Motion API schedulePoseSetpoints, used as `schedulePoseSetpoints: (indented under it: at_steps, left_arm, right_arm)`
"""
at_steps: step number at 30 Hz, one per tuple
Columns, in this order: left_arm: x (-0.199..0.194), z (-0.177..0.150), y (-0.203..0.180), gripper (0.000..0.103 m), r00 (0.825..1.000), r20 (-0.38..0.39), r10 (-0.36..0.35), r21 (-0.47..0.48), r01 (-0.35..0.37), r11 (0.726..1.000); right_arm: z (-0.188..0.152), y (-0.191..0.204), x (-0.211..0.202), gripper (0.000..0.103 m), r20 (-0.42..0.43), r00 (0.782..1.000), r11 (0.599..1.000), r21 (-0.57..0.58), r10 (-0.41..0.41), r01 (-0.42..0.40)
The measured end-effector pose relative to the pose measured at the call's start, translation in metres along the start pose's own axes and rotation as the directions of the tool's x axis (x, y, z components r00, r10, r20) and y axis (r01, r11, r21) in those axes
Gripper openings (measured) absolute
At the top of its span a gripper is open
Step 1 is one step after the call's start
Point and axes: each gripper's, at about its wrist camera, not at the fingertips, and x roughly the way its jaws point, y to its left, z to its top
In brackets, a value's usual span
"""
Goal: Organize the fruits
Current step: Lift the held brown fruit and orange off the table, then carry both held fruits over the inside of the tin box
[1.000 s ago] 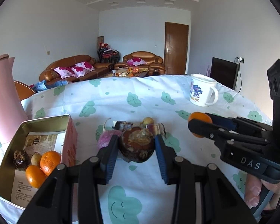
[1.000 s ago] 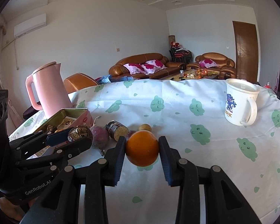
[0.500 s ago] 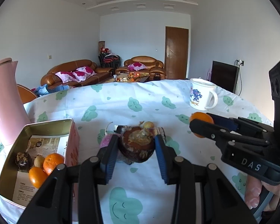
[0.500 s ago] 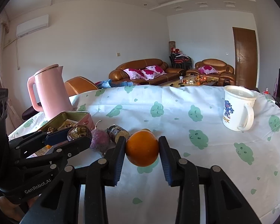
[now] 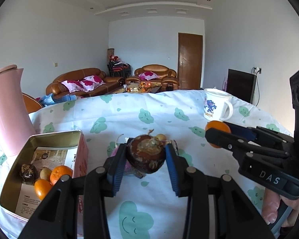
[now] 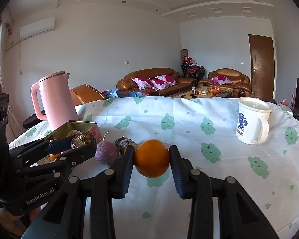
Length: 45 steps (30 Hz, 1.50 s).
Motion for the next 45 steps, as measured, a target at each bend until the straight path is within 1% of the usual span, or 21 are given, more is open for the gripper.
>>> schedulePoseSetpoints:
  at_steps: [21, 27, 35, 45]
  left_arm:
    - [-0.013, -0.002, -0.003, 0.041, 0.997, 0.069, 0.022, 0.015, -0.023, 1.000]
    - [-0.017, -0.002, -0.002, 0.041, 0.996, 0.088, 0.022, 0.012, -0.024, 1.000]
    - [-0.019, -0.002, -0.002, 0.041, 0.996, 0.090, 0.025, 0.011, -0.026, 1.000]
    - [-0.018, -0.003, 0.010, 0.041, 0.997, 0.059, 0.042, 0.003, -0.042, 0.999]
  right_arm:
    - [-0.002, 0.009, -0.014, 0.038, 0.071, 0.997, 0.999, -0.040, -0.004, 0.007]
    - [-0.003, 0.012, -0.015, 0.038, 0.069, 0.998, 0.999, -0.052, -0.006, 0.010]
    - [-0.002, 0.014, -0.014, 0.038, 0.066, 0.998, 0.998, -0.062, -0.011, 0.015]
    - [-0.001, 0.024, -0.007, 0.038, 0.044, 0.999, 0.997, -0.074, 0.007, -0.003]
